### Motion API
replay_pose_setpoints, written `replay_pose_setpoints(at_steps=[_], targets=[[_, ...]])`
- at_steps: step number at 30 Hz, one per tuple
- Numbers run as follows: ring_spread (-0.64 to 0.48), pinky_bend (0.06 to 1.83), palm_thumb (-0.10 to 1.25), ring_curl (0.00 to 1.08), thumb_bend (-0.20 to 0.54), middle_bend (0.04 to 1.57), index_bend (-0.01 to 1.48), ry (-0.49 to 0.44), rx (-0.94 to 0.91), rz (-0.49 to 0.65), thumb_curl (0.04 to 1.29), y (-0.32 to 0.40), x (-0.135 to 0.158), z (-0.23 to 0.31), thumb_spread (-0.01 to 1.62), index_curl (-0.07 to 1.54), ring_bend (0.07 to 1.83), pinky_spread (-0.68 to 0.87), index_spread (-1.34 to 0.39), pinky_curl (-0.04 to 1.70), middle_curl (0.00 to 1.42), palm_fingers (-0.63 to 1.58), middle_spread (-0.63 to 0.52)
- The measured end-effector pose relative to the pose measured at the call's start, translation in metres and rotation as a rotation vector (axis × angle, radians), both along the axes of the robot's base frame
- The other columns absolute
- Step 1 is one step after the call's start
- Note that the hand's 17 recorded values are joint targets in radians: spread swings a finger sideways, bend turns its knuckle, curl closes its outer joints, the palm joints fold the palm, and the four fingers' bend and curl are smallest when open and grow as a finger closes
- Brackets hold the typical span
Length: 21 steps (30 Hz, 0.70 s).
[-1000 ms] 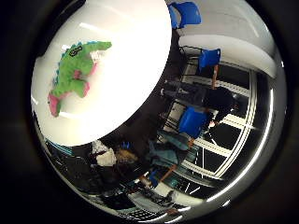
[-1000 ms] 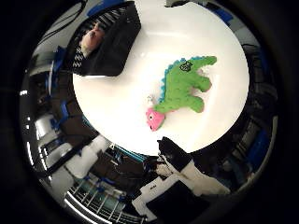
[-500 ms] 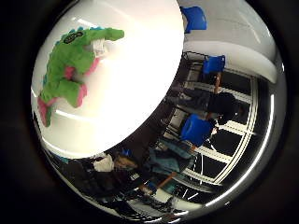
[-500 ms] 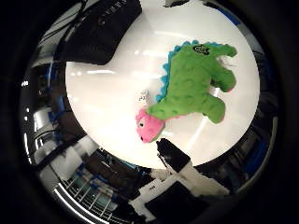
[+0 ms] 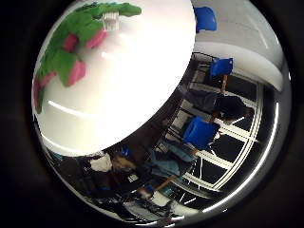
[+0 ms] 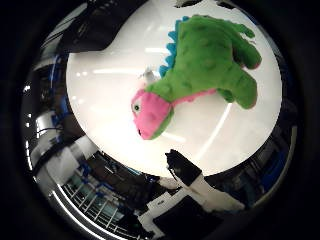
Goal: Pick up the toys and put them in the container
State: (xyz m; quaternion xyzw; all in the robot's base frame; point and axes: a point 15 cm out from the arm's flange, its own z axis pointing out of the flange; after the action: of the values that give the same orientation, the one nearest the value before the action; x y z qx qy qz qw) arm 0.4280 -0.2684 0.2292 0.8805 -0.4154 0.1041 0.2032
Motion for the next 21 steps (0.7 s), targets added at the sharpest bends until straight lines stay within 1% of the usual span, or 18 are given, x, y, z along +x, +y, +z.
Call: replay_pose_setpoints(at_steps=[3, 7, 9, 16, 21], targets=[[0.19, 0.38, 0.60, 0.27, -0.026, 0.18, 0.15, -0.005, 0.000, -0.004, 0.32, -0.002, 0.000, 0.000, 0.99, 0.23, 0.24, 0.37, -0.43, 0.33, 0.28, -0.03, 0.03], [0.19, 0.38, 0.60, 0.27, -0.026, 0.18, 0.15, -0.036, 0.002, 0.010, 0.32, 0.000, 0.010, -0.003, 0.99, 0.23, 0.24, 0.37, -0.43, 0.33, 0.28, -0.04, 0.03], [0.19, 0.38, 0.60, 0.27, -0.026, 0.18, 0.15, -0.036, 0.004, 0.014, 0.32, 0.002, 0.012, -0.006, 0.99, 0.23, 0.24, 0.37, -0.43, 0.33, 0.28, -0.04, 0.03], [0.19, 0.38, 0.62, 0.27, -0.025, 0.18, 0.15, 0.035, 0.046, 0.031, 0.32, 0.027, -0.008, -0.044, 0.99, 0.23, 0.24, 0.37, -0.43, 0.33, 0.28, -0.04, 0.03], [0.19, 0.38, 0.62, 0.27, -0.024, 0.18, 0.15, 0.059, 0.063, 0.048, 0.32, 0.046, -0.010, -0.064, 0.99, 0.24, 0.24, 0.37, -0.43, 0.33, 0.27, -0.03, 0.03]])
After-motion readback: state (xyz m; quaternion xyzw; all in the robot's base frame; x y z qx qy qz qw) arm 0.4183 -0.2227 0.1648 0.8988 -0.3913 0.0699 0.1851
